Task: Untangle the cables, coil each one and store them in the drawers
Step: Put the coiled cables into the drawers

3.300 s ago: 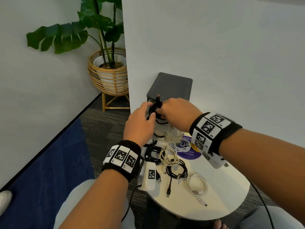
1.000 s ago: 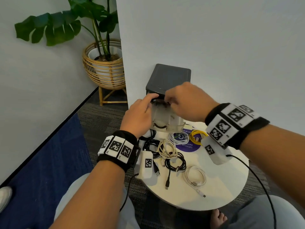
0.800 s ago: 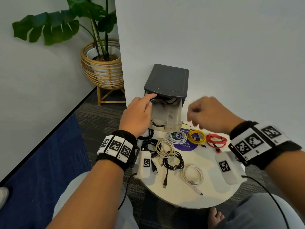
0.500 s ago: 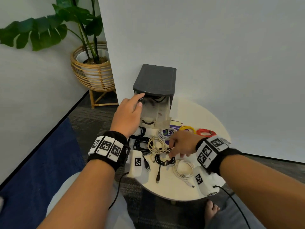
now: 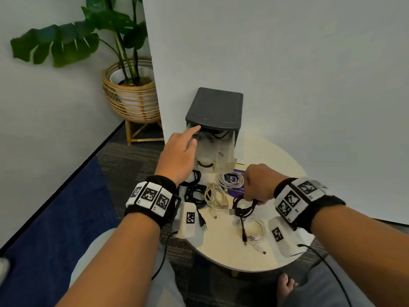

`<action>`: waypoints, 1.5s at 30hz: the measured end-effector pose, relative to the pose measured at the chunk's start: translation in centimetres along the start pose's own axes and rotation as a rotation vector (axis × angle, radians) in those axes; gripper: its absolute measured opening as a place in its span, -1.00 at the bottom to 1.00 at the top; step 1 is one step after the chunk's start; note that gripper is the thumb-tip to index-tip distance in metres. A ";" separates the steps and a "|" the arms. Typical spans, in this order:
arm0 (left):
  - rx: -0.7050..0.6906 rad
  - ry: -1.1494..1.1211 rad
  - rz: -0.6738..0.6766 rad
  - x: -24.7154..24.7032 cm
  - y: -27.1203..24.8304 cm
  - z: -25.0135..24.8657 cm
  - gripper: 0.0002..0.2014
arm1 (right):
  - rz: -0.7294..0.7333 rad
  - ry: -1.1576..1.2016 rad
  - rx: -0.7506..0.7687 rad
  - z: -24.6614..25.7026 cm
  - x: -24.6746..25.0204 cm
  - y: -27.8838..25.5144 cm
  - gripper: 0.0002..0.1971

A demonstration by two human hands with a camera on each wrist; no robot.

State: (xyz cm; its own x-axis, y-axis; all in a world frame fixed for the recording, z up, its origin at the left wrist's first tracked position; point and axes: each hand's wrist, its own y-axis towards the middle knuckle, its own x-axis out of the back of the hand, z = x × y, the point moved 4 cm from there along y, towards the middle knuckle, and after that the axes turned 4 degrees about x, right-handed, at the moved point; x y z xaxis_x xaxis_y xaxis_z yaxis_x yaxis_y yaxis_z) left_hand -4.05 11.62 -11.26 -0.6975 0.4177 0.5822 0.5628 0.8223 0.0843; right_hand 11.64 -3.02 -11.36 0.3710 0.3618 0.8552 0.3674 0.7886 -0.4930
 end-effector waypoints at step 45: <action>0.108 -0.243 0.060 0.4 0.1 -0.1 -0.54 | -0.454 0.108 0.652 7.0 7.0 0.8 -0.80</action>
State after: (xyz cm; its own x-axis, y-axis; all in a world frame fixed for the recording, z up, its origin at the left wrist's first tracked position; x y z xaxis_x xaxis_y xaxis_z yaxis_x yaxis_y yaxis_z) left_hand -4.25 11.80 -10.90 -0.7577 0.5364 0.3717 0.5645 0.8245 -0.0390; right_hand 8.56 3.60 -4.65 0.3980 -0.0881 0.9131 -0.0577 0.9910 0.1207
